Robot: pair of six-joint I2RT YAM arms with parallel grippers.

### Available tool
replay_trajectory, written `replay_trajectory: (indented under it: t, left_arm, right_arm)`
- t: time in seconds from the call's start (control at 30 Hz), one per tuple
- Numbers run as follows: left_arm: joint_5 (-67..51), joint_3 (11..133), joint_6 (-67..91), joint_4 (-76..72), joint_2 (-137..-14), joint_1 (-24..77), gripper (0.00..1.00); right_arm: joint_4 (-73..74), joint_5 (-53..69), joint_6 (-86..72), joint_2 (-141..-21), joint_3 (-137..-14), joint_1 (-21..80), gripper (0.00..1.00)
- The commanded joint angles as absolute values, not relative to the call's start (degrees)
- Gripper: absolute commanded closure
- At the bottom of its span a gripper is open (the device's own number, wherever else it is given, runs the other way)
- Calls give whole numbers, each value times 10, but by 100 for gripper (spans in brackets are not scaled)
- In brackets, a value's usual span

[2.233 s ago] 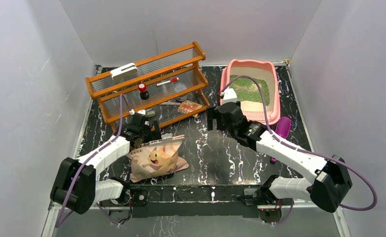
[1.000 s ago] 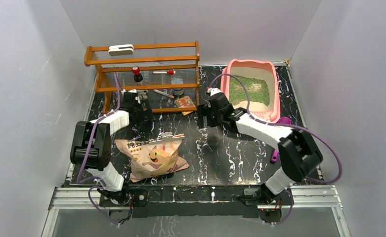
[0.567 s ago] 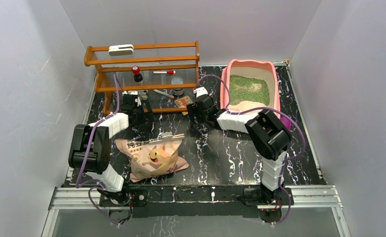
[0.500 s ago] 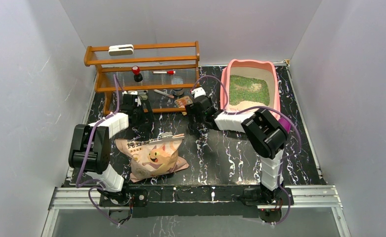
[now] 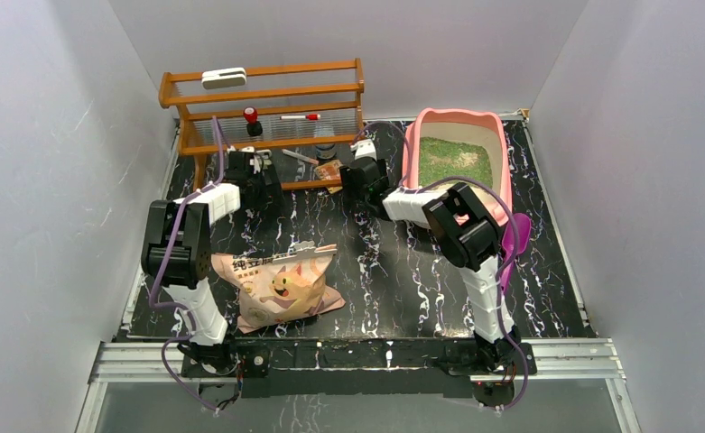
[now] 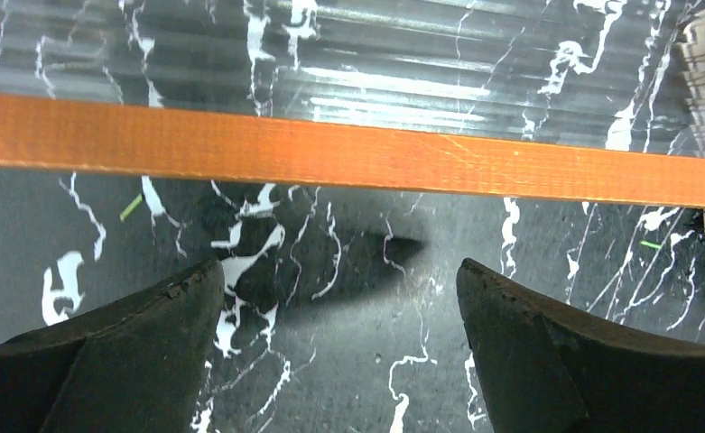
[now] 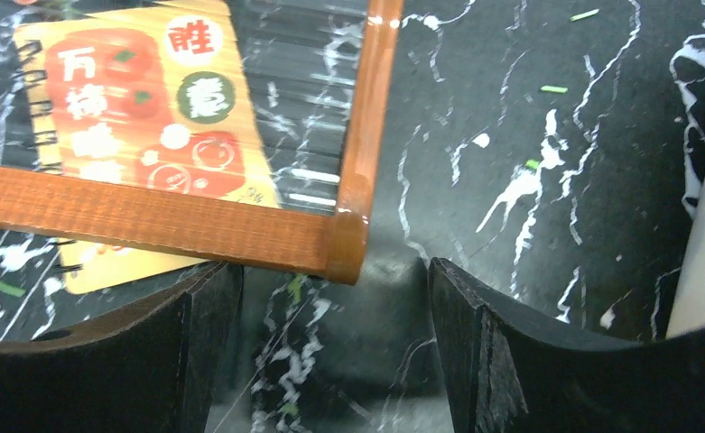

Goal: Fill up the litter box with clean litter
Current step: Move the distractor to the center of the board.

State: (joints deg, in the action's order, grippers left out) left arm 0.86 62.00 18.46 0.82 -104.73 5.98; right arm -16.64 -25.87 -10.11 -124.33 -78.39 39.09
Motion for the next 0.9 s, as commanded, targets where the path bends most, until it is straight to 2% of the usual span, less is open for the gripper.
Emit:
replay_trajectory:
  t: [0.0,0.13,0.23,0.37,0.5,0.67,0.8,0.87]
  left_arm:
    - [-9,652,161,43,-1096,49,2]
    - [-30,674,157,47,-1114,48,2]
    - [-36,682,161,49,-1127,43,2]
    - [-35,679,155,50,-1124,42,2]
    - [14,717,116,87,-1154,40,5]
    - [-35,728,110,75,-1152,5,3]
    - [-76,747,122,98,-1154,1,4]
    - [-119,723,127,88,-1130,1,3]
  right_arm:
    - [-147,-249,-100,-1258,-834,361,19]
    - [-110,-185,-101,-1262,-873,332,21]
    - [-27,-154,-118,-1286,-937,317,22]
    - [-32,-65,-131,-1259,-927,313,18]
    - [26,55,-168,-1266,-974,288,20]
    - [9,159,-167,-1214,-942,286,16]
    - [-5,175,-166,-1145,-905,286,12]
    - [54,124,-159,-1110,-904,286,11]
